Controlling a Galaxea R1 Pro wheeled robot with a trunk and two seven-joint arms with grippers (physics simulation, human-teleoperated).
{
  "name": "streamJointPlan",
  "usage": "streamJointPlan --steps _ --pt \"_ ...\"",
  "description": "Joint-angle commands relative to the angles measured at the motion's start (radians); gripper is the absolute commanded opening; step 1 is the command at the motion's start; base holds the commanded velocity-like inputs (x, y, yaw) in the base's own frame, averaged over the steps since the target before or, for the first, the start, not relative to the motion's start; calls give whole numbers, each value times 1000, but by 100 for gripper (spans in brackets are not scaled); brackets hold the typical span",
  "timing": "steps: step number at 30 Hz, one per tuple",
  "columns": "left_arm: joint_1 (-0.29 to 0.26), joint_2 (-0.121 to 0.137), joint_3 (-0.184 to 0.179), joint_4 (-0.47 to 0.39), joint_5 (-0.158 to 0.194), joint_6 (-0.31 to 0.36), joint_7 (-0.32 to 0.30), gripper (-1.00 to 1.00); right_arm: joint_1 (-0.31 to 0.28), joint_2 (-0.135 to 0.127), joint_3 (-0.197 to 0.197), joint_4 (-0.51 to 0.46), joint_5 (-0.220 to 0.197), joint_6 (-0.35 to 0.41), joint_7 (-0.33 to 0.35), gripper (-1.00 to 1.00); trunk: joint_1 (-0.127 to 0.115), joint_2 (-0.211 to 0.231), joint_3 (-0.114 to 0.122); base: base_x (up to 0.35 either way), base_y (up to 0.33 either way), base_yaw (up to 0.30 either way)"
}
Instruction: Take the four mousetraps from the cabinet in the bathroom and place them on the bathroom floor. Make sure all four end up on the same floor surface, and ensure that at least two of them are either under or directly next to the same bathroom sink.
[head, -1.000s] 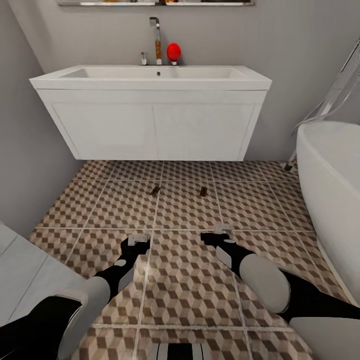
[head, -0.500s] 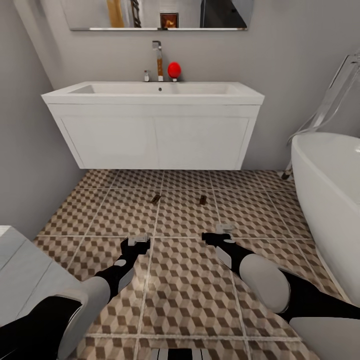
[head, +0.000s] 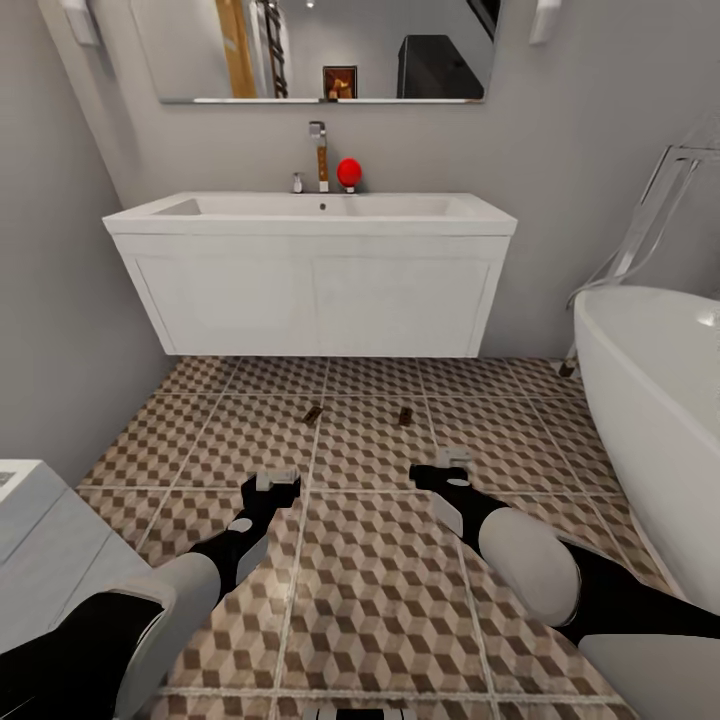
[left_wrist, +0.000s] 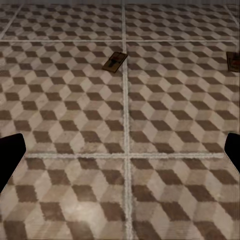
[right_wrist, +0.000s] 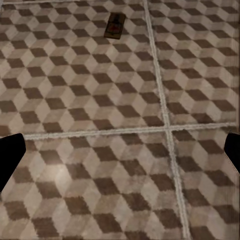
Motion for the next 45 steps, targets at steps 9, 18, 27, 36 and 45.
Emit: streamJointPlan --steps 9,18,27,36,45 --pt "-1 2 -9 0 10 2 -4 100 -1 0 -8 3 5 0 -17 100 -4 2 34 0 0 0" --pt "-1 2 -9 -1 12 6 -5 100 21 -10 -4 3 9 -3 -22 100 -8 4 69 0 0 0" --pt "-1 2 -8 -1 14 11 -5 100 47 -12 -3 3 54 -6 -23 100 -12 6 104 0 0 0" --pt "-1 2 -8 -1 15 14 -6 100 55 -15 -3 3 108 -9 -20 100 -16 8 138 0 0 0" --pt "-1 2 -7 -1 15 14 -7 100 62 -47 -3 3 118 -12 -6 100 -20 10 173 0 0 0"
